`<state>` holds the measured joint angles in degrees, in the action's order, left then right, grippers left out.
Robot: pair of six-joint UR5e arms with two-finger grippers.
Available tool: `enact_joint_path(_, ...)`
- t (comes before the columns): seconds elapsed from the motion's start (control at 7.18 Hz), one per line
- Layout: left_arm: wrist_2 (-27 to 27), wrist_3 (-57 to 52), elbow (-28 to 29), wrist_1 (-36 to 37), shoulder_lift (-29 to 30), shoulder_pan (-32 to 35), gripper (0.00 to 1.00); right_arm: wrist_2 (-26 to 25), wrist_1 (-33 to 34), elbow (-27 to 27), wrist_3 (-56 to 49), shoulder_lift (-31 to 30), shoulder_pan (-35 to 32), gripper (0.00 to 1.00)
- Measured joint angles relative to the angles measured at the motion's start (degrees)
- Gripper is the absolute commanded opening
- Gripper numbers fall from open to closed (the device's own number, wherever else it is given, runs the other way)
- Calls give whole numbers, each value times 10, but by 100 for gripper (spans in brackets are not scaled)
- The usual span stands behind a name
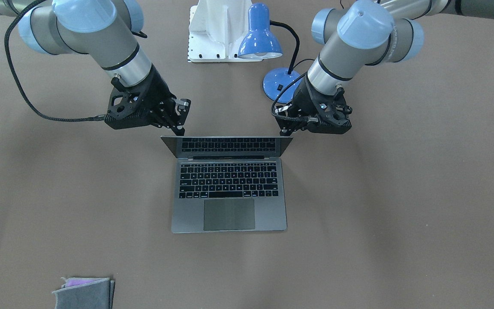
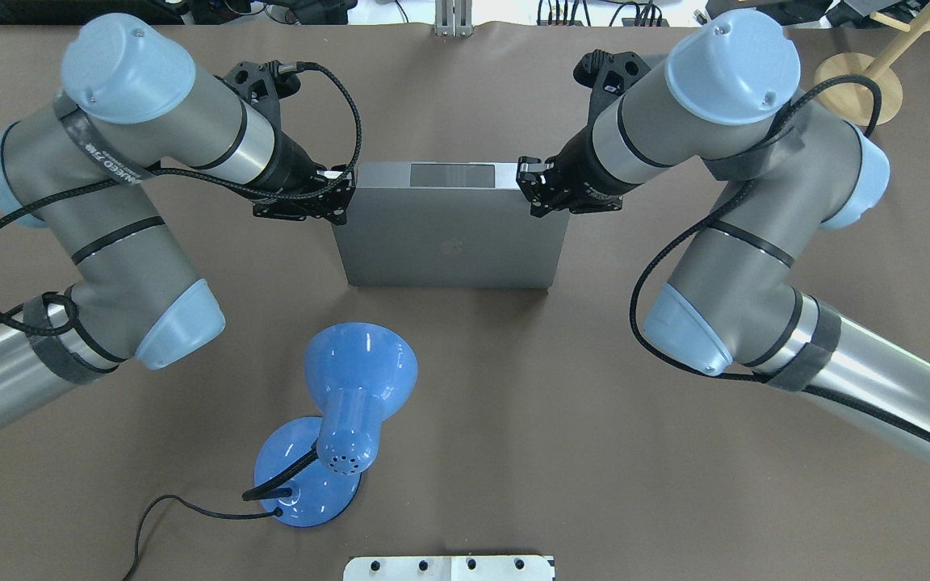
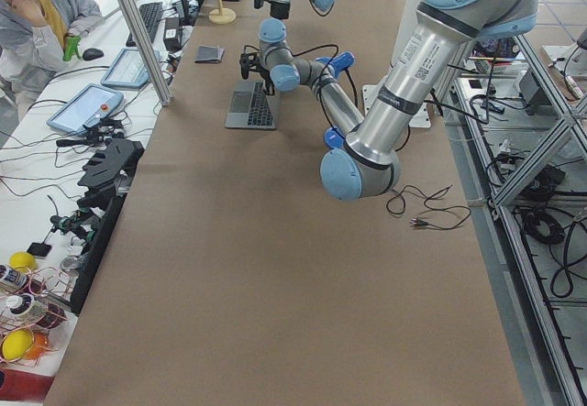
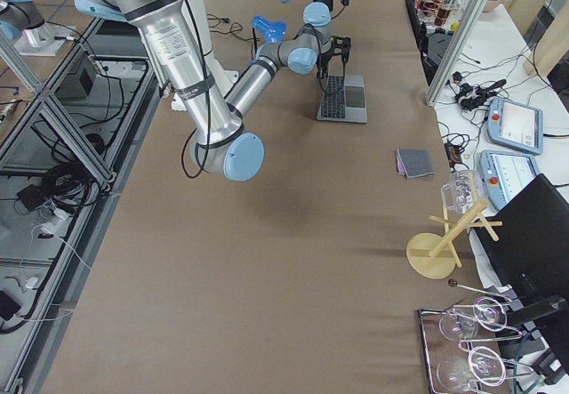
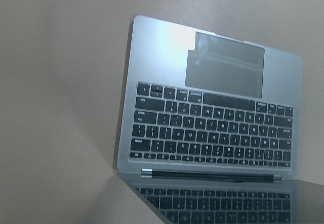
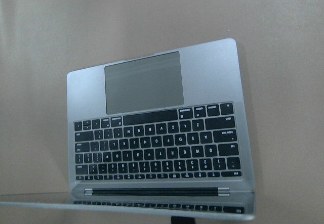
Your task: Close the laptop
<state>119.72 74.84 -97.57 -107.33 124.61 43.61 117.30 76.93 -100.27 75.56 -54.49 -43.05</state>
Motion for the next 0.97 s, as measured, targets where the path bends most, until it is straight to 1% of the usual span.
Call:
enact_joint_path(0.14,-9,2,39,-27,15,1,0,0,-1,42,-3,27,-10,0)
enact_joint_path(0.42,-30,2,100,-56,42,1,0,2,-5,122,-6,79,-20,0)
enact_joint_path(0.56,-40,2,124,-69,51,1,0,2,-14,155,-8,95,-23,0)
enact_joint_path(0.97,-73,1,224,-128,79,0,0,2,-76,258,-16,118,-25,0)
